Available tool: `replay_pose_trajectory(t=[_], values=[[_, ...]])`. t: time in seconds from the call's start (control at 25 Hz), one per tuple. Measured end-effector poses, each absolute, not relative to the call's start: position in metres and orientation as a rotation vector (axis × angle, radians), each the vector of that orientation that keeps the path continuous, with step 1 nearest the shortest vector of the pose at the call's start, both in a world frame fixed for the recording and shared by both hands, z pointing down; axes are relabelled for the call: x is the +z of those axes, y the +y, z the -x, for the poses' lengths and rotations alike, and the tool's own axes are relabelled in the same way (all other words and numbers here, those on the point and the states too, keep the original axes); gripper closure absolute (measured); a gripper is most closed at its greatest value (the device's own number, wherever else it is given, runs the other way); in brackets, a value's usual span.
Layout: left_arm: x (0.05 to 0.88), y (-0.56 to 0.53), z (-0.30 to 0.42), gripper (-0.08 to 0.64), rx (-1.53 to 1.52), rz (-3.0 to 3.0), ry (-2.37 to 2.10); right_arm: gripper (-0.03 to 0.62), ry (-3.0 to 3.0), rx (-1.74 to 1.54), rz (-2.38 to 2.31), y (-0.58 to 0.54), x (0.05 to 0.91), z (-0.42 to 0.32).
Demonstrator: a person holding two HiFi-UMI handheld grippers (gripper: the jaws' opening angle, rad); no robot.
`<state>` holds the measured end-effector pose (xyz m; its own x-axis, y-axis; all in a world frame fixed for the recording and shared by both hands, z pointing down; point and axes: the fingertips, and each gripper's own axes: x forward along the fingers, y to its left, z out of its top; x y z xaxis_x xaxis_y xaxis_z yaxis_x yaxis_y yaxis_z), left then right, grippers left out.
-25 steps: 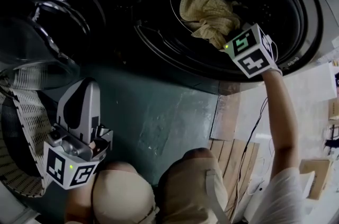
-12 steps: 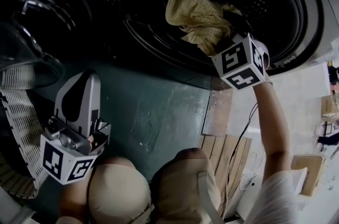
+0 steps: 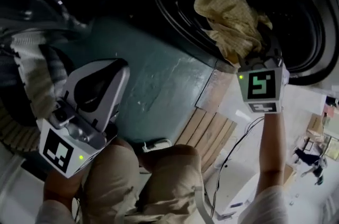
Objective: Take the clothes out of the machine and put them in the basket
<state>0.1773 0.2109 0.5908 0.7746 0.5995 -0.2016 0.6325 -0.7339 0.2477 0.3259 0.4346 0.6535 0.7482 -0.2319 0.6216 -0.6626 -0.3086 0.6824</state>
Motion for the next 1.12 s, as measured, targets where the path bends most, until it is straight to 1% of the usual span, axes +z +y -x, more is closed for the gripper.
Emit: replay_pose_trajectory(t=[0.2,0.56,0.76,0.96,1.12], values=[[0.53,0.184,-0.178,0.546,-0.097,-2.665,0.792,0.399,-0.739,0.603,-1.865,0.415,0.611,-0.29],[0.436,0.143,-0.149,0.546,0.01,-2.69,0.591,0.399,-0.831,0.715,-1.921,0.387,0.53,-0.239],[0.371,0.138,-0.129,0.546,0.05,-2.707,0.545,0.399,-0.844,0.743,-2.001,0.38,0.452,-0.212],[0.286,0.129,-0.11,0.546,-0.021,-2.78,0.418,0.399,-0.9,0.733,-2.036,0.376,0.368,-0.186],[0.221,0.111,-0.079,0.546,-0.061,-2.801,0.259,0.399,-0.985,0.765,-2.076,0.357,0.314,-0.151]])
